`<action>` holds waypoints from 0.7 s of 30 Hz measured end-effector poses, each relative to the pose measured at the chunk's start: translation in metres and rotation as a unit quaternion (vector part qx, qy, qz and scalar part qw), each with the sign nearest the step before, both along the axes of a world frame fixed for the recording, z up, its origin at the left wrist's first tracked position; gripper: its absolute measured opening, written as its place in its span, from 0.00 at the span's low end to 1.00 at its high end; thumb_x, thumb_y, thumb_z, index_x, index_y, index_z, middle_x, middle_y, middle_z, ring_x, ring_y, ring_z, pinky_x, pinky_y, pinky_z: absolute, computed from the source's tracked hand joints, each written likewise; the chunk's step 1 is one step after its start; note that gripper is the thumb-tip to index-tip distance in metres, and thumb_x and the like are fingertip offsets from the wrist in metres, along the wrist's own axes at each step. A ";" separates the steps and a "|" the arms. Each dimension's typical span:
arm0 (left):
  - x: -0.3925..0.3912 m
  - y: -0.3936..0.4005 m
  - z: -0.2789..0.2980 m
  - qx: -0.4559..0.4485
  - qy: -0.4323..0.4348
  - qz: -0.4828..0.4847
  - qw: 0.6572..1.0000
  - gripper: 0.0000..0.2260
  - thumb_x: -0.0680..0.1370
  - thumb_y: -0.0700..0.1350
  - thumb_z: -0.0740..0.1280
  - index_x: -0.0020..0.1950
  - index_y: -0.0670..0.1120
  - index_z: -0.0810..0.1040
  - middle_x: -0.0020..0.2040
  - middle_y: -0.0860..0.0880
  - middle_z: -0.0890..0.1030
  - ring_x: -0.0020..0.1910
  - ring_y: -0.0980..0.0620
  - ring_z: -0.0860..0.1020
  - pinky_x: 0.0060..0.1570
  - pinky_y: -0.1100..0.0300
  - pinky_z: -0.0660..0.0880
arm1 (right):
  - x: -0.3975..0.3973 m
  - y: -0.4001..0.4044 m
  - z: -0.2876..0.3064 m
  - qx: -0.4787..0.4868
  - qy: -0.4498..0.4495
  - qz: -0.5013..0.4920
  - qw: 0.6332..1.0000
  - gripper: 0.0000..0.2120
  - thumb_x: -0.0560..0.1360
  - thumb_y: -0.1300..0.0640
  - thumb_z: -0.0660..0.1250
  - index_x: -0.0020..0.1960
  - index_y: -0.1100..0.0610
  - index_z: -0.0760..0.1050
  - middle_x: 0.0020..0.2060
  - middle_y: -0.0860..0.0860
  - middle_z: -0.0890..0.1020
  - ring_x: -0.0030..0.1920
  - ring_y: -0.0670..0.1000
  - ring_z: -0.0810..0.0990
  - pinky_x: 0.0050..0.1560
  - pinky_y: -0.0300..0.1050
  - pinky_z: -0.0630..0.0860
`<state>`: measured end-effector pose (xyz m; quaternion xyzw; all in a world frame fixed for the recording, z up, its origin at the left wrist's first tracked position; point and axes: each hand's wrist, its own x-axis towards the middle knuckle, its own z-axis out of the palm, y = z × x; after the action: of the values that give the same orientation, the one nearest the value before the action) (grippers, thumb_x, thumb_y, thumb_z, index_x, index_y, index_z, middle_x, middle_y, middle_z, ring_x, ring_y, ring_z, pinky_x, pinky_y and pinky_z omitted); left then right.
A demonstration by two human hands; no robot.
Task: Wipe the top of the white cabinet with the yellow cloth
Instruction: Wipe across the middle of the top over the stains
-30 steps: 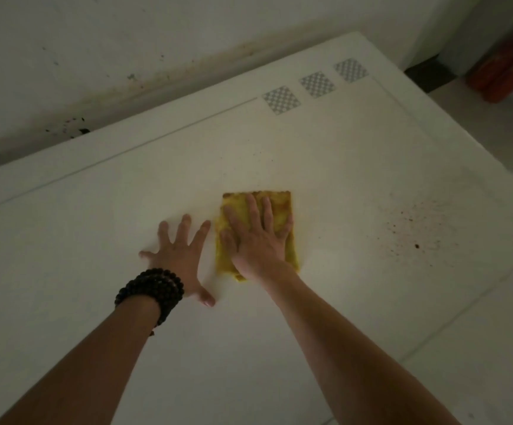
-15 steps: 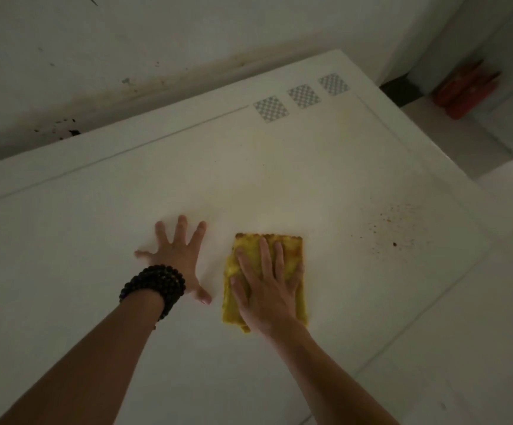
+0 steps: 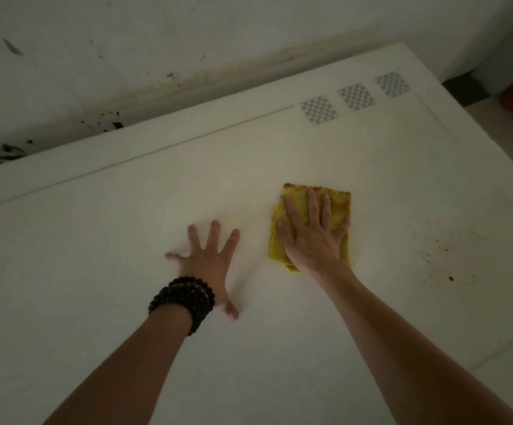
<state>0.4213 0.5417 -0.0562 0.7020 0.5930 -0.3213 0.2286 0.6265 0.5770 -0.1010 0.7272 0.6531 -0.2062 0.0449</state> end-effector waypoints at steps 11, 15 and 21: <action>-0.066 0.032 0.010 0.096 -0.031 0.097 0.990 0.62 0.57 0.72 0.74 0.78 0.54 0.40 0.77 0.48 0.38 0.76 0.40 0.42 0.67 0.33 0.59 | -0.060 -0.053 0.007 -0.024 0.006 0.170 0.985 0.28 0.81 0.33 0.40 0.80 0.34 0.40 0.79 0.47 0.28 0.78 0.56 0.25 0.70 0.72 0.27; -0.066 0.060 0.005 0.045 -0.026 0.148 0.988 0.68 0.56 0.70 0.76 0.76 0.54 0.30 0.76 0.47 0.28 0.75 0.36 0.33 0.66 0.25 0.53 | -0.091 0.003 0.004 -0.004 0.009 0.192 0.981 0.27 0.82 0.33 0.41 0.79 0.32 0.38 0.80 0.46 0.30 0.78 0.55 0.27 0.71 0.74 0.30; -0.071 0.064 -0.006 0.047 -0.015 0.149 0.988 0.67 0.57 0.70 0.76 0.76 0.55 0.31 0.77 0.49 0.30 0.75 0.36 0.34 0.65 0.26 0.58 | -0.133 0.103 -0.004 0.015 0.020 0.200 0.980 0.27 0.82 0.33 0.41 0.80 0.34 0.40 0.81 0.47 0.34 0.80 0.56 0.30 0.71 0.74 0.30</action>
<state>0.3507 0.6055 -0.0620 0.6203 0.7020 -0.2451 0.2499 0.4940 0.6805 -0.1055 0.5783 0.7891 -0.1979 0.0609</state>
